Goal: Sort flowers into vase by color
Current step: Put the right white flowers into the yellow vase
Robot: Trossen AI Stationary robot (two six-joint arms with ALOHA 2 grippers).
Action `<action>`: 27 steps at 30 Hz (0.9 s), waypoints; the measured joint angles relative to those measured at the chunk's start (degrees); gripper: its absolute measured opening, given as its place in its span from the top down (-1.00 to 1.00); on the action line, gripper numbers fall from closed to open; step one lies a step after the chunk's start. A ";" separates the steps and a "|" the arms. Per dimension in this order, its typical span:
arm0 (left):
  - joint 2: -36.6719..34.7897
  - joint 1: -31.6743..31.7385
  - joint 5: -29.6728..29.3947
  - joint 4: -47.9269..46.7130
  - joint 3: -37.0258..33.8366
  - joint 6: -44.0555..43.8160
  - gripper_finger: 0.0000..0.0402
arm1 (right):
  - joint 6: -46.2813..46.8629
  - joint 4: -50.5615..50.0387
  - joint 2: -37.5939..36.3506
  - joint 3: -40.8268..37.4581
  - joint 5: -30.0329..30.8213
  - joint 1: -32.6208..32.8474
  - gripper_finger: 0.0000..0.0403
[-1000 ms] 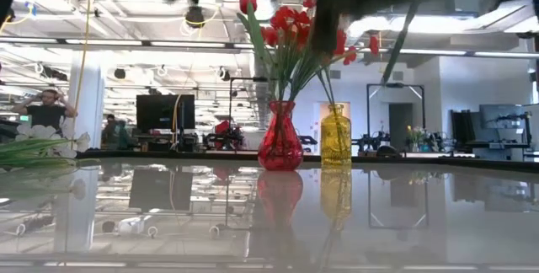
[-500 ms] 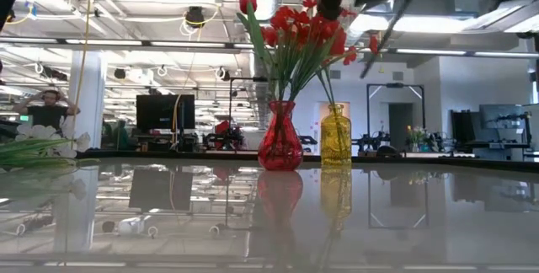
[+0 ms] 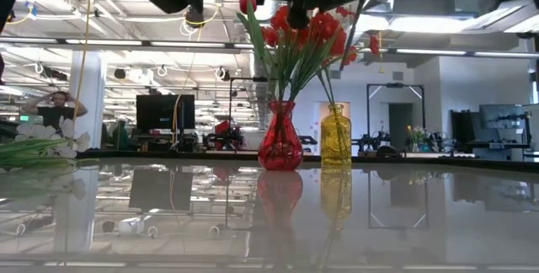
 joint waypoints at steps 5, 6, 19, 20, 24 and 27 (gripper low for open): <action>-0.01 0.89 2.49 0.20 0.55 1.33 1.00 | 2.35 11.15 8.30 0.01 -1.27 -2.95 0.21; -0.02 1.11 2.84 0.15 0.55 1.35 1.00 | 2.34 13.12 9.70 0.04 -1.25 -3.45 0.21; 0.00 1.07 -1.75 -0.42 0.55 3.27 1.00 | 3.27 17.87 18.37 1.51 -1.84 -5.64 0.21; 0.00 0.93 -3.30 -0.52 0.55 3.48 1.00 | 3.34 16.46 17.83 1.51 -1.82 -5.35 0.21; 0.00 0.49 -7.56 -0.90 0.55 5.23 1.00 | 3.36 9.02 13.66 1.51 -1.88 -4.65 0.21; 0.00 0.13 -7.95 -1.68 0.55 6.02 1.00 | 3.36 2.85 9.20 1.51 -1.21 -4.78 0.21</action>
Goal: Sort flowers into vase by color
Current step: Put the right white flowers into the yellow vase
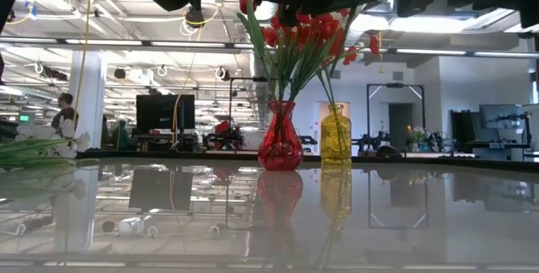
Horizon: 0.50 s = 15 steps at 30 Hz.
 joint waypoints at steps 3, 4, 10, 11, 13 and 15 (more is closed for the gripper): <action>-0.01 -0.49 0.17 0.00 0.00 0.02 1.00 | -0.03 -4.21 -4.05 0.00 3.44 -0.02 0.21; -0.02 -0.55 0.61 -0.09 0.00 0.03 1.00 | 0.00 -4.89 -4.97 0.00 4.73 -0.07 0.21; -0.02 -0.47 2.28 -0.05 0.00 -0.97 1.00 | -0.03 -3.07 -3.97 0.00 6.93 -0.11 0.21; -0.02 -0.49 2.40 0.08 0.00 -1.11 1.00 | -0.04 -2.00 -3.02 0.00 6.93 -0.11 0.21; 0.00 -0.49 2.45 0.63 0.00 -1.14 1.00 | -0.58 1.26 -0.60 0.00 6.93 -0.11 0.21; -0.02 -0.52 2.52 0.70 0.00 -1.31 1.00 | -1.93 5.92 1.78 0.00 6.93 -0.11 0.21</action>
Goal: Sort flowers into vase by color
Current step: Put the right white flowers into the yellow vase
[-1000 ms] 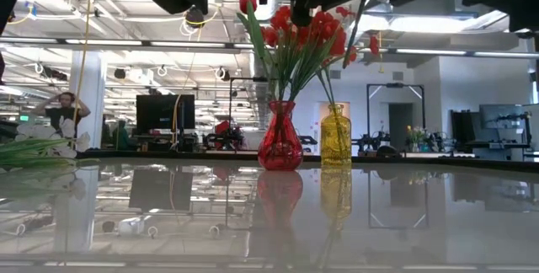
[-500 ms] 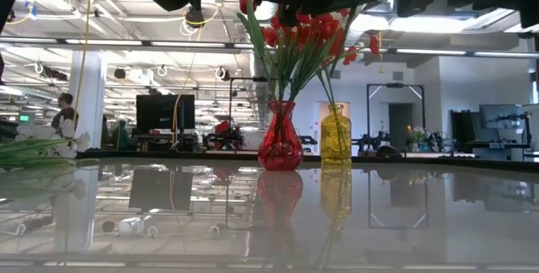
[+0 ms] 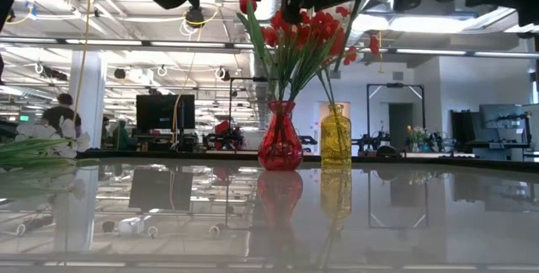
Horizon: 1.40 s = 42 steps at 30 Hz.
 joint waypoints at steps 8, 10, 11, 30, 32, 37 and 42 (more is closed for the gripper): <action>0.00 0.02 -0.05 -0.09 0.01 -1.11 1.00 | -0.69 8.81 6.63 0.00 0.00 -0.33 0.21; 0.00 0.10 -0.05 -0.04 0.02 -1.10 1.00 | -0.69 10.78 8.37 0.00 -0.01 -0.33 0.21; 0.00 0.19 -0.04 -0.05 0.01 -1.09 1.00 | -0.69 12.12 9.21 0.00 -0.01 -0.33 0.21; -3.70 -1.39 -15.04 -11.18 0.08 4.35 0.39 | -1.32 3.91 0.99 0.02 7.65 -0.33 0.85; -7.08 -2.52 -19.88 -18.25 0.08 3.39 0.25 | -2.32 -3.81 -5.47 0.02 10.88 -0.53 0.85; -15.42 -4.20 -19.51 -41.76 -1.33 -3.53 0.02 | -2.64 -21.12 -20.30 0.02 18.74 -5.06 0.84; -22.75 -3.80 -17.94 -45.44 -9.64 -10.61 -0.02 | -2.59 -28.09 -30.49 0.02 20.95 -14.24 0.84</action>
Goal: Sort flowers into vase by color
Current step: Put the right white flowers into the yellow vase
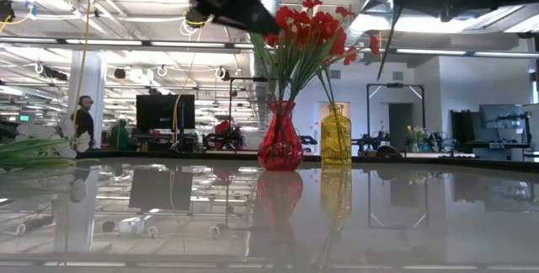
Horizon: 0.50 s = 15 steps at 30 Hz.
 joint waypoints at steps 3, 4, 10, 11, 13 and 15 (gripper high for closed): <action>-3.34 0.13 0.36 7.16 -6.76 -2.27 -0.02 | 0.05 -0.31 -3.17 0.05 -0.04 -6.69 0.84; -4.12 0.13 0.49 10.12 -8.81 -2.62 -0.02 | 0.23 -0.43 -3.57 0.25 -0.20 -9.18 0.84; -5.64 0.21 0.42 25.97 -18.15 -4.26 -0.03 | 3.96 -0.05 1.76 3.89 -11.29 -24.78 0.84; -5.60 0.20 0.42 27.32 -18.69 -4.34 -0.03 | 5.29 0.20 3.77 4.93 -14.80 -27.47 0.84; -5.60 0.26 0.44 28.21 -18.75 -4.93 -0.03 | 7.95 0.52 8.81 7.67 -21.84 -32.62 0.84; -5.58 0.24 0.77 28.32 -18.77 -5.84 -0.03 | 9.84 0.54 14.87 10.27 -29.96 -37.10 0.84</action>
